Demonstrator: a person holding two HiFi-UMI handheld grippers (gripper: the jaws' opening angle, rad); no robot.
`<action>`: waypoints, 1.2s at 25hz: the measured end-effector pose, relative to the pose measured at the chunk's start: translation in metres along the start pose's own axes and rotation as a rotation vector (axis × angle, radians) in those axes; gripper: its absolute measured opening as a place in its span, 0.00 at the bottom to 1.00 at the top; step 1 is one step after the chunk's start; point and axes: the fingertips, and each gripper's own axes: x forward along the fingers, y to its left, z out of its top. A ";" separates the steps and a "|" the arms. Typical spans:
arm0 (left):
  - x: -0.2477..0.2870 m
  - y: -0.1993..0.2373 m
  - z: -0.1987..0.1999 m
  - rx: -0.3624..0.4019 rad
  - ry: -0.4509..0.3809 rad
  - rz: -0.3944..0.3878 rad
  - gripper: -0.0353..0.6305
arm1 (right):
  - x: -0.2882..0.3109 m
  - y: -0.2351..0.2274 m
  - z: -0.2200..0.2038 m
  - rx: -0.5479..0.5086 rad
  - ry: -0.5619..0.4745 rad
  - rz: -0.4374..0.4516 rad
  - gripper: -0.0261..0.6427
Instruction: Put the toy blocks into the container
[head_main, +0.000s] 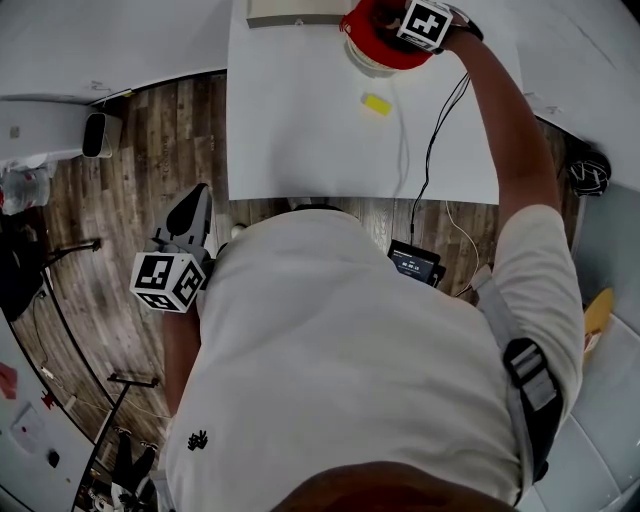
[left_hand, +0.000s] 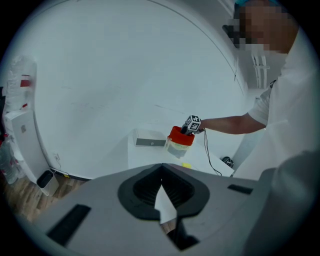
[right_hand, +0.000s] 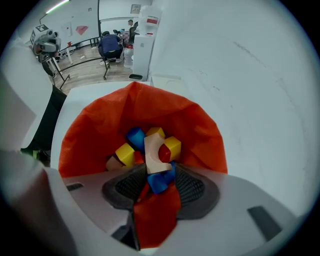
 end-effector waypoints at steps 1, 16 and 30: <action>-0.001 0.002 -0.001 -0.004 -0.002 -0.004 0.06 | -0.002 0.000 -0.001 0.011 0.000 -0.006 0.31; -0.030 0.023 -0.008 0.032 -0.021 -0.135 0.06 | -0.082 0.032 0.013 0.166 -0.094 -0.140 0.21; -0.078 0.044 -0.034 0.075 -0.011 -0.269 0.06 | -0.149 0.176 0.072 0.304 -0.263 -0.170 0.21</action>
